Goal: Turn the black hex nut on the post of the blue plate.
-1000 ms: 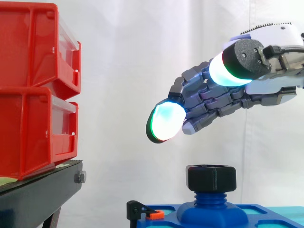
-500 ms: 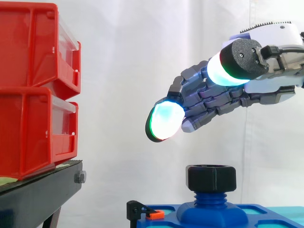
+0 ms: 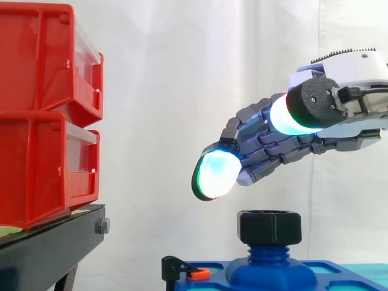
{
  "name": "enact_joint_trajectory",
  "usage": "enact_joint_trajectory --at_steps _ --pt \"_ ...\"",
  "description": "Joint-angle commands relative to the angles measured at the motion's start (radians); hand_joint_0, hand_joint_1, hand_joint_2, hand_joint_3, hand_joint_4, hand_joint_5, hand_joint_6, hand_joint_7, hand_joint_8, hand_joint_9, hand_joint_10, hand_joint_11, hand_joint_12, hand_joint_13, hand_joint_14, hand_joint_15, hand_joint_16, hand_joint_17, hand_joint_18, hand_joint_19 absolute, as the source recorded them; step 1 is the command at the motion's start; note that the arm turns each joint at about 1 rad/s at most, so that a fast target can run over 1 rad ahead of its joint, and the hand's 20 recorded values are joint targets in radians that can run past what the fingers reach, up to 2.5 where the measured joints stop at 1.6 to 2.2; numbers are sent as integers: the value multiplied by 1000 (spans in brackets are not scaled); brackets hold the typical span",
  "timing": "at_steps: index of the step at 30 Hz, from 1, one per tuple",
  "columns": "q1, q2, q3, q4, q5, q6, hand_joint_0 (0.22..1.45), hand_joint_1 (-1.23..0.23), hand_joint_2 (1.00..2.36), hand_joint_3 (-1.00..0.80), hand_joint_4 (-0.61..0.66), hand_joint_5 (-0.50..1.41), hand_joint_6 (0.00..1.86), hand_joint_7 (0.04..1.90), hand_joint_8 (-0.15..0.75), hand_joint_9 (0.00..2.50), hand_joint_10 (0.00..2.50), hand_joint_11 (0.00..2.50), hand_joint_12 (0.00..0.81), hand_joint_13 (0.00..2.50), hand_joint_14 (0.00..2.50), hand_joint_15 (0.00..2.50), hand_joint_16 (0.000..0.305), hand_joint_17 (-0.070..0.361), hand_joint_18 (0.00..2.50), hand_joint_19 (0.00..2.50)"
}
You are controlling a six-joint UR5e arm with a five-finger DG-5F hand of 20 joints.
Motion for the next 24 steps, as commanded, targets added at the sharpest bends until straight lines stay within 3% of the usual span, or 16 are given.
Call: enact_joint_trajectory --at_steps 1,5,17,20,21,22,23,24 --pt "-5 0 0 3 -2 -6 379 -386 1000 -500 259 -242 502 715 298 109 0 0 416 104 0 5 60 136 188 299" --pt "-7 0 -17 9 1 -9 380 -384 1000 -500 259 -241 502 715 298 111 0 0 416 104 0 5 60 136 190 300" --pt "-13 -2 -17 19 -3 -11 384 -379 1000 -500 260 -241 502 715 299 119 0 0 411 109 0 2 60 135 196 300" --pt "-17 -48 -5 17 -6 2 385 -377 1000 -500 259 -241 502 715 300 122 0 0 411 110 0 0 60 135 197 300" --pt "-26 -96 6 26 -32 23 385 -377 1000 -500 259 -241 502 715 300 123 0 0 411 110 0 3 60 135 197 300" --pt "-28 -103 23 26 -42 31 385 -377 1000 -500 259 -241 502 715 300 123 0 0 411 111 0 0 60 134 198 299" --pt "-26 -116 65 23 -69 43 386 -374 1000 -500 258 -241 502 714 300 122 0 0 411 114 0 4 60 134 198 300" --pt "-22 -117 72 14 -78 42 386 -376 1000 -500 259 -241 502 716 300 126 0 0 411 113 1 7 60 134 199 299"
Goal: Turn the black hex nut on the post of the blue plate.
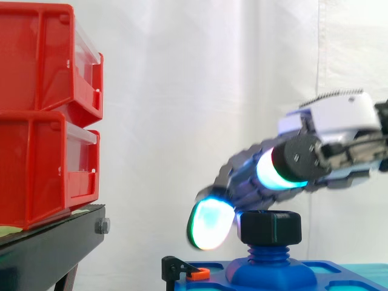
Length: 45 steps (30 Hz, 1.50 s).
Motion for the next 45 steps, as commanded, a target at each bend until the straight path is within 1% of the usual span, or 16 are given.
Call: enact_joint_trajectory --at_steps 1,2,3,6,9,11,15,23,25,29,31,32,34,35,41,45 --pt "3 -37 59 -16 -43 18 386 -375 1000 -500 258 -241 502 716 300 128 0 0 411 115 0 4 60 134 199 299" --pt "6 -37 73 -25 -39 15 386 -376 1000 -500 258 -241 502 717 300 129 0 0 411 117 2 9 60 134 201 299" --pt "7 -37 77 -30 -34 10 386 -376 1000 -500 258 -241 502 716 302 130 0 0 411 118 0 9 60 134 201 299" --pt "7 -37 77 -27 -23 -5 387 -377 1000 -500 256 -241 502 718 301 131 0 0 410 118 0 11 60 134 203 300" --pt "7 -37 77 -34 -23 -5 388 -378 1000 -500 252 -242 502 714 302 133 0 0 410 121 0 12 60 134 204 300" --pt "3 -37 77 -34 -30 -5 388 -375 1000 -500 251 -242 502 716 301 134 0 0 410 123 0 7 60 134 206 299" --pt "1 -37 79 -34 -30 -5 389 -377 1000 -500 248 -243 502 714 301 136 0 0 409 123 2 7 59 134 206 298" --pt "7 -37 79 -31 -31 -4 390 -377 1000 -500 249 -243 502 719 301 140 0 0 409 127 0 13 59 133 209 306" --pt "6 -37 79 -31 -31 -4 390 -377 1000 -500 249 -242 502 719 301 139 0 0 409 128 0 14 59 133 213 305" --pt "6 -37 94 -37 -31 -4 390 -379 1000 -500 248 -243 502 722 301 141 0 0 409 130 0 11 59 133 214 305" --pt "6 -37 110 -37 -31 -4 391 -377 1000 -500 249 -243 502 725 301 143 0 0 409 130 1 9 59 133 213 298" --pt "6 -35 116 -53 -34 -4 391 -376 1000 -500 249 -243 502 722 301 143 0 0 409 130 0 13 59 133 213 305" --pt "4 -35 117 -63 -36 -4 391 -375 1000 -500 248 -243 502 722 301 144 0 0 409 132 0 14 59 133 214 305" --pt "4 -35 117 -80 -36 -7 392 -374 1000 -500 247 -243 502 725 301 144 0 0 408 133 0 18 59 132 214 305" --pt "4 -35 119 -114 -36 -8 394 -371 1000 -500 247 -242 502 728 301 147 0 0 407 134 0 24 59 132 217 309" --pt "1 -35 140 -143 -36 -8 394 -370 1000 -500 248 -242 502 729 301 147 0 0 407 134 0 19 59 132 218 310"
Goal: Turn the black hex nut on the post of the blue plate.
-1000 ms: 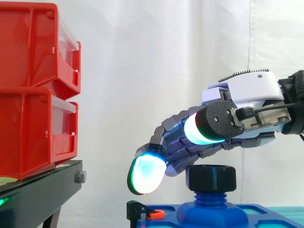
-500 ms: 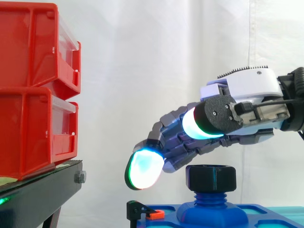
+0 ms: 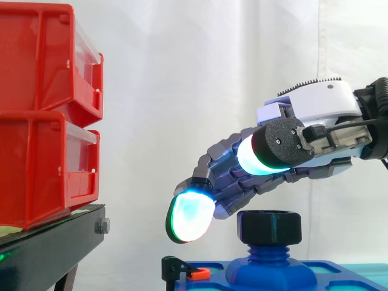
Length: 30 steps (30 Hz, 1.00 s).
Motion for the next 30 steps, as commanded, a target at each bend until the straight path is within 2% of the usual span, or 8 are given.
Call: enact_joint_trajectory --at_steps 1,6,11,19,30 --pt "-2 0 16 -29 -2 0 394 -372 1000 -500 250 -241 502 733 301 148 0 0 407 135 0 16 59 132 219 306" --pt "-5 3 56 -104 -3 -19 397 -372 1000 -500 249 -241 502 739 301 148 0 0 405 134 0 20 58 132 218 310" --pt "-6 18 56 -147 -3 -48 401 -369 1000 -500 249 -239 502 751 300 149 0 0 404 133 2 20 58 131 217 307" --pt "-5 23 56 -173 -2 -57 404 -367 1000 -500 251 -235 502 772 299 152 0 0 403 137 0 23 58 130 216 308" --pt "-5 34 56 -178 -2 -55 412 -352 1000 -500 248 -234 502 778 297 154 0 0 398 136 0 17 57 128 215 310"
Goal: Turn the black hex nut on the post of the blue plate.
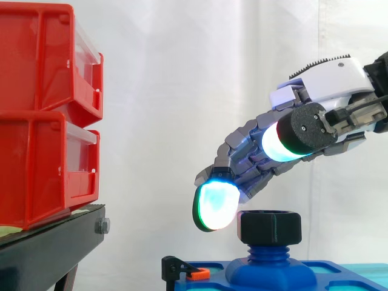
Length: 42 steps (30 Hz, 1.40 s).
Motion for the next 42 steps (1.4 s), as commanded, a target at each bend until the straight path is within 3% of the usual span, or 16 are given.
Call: enact_joint_trajectory --at_steps 1,13,22,42 --pt "2 0 0 -1 0 1 412 -352 1000 -500 248 -234 503 782 298 155 0 0 398 137 0 17 57 128 215 313" --pt "-4 2 0 -11 -11 4 415 -345 1000 -500 251 -233 503 791 297 159 0 0 396 139 0 18 56 127 219 314" --pt "-26 0 -2 -19 -45 4 422 -349 1000 -500 315 -210 503 859 312 228 0 0 390 185 0 31 55 124 271 312" --pt "-69 2 -2 -19 -103 1 435 -324 1000 -500 313 -208 503 868 309 240 0 0 383 194 0 38 54 121 277 318"
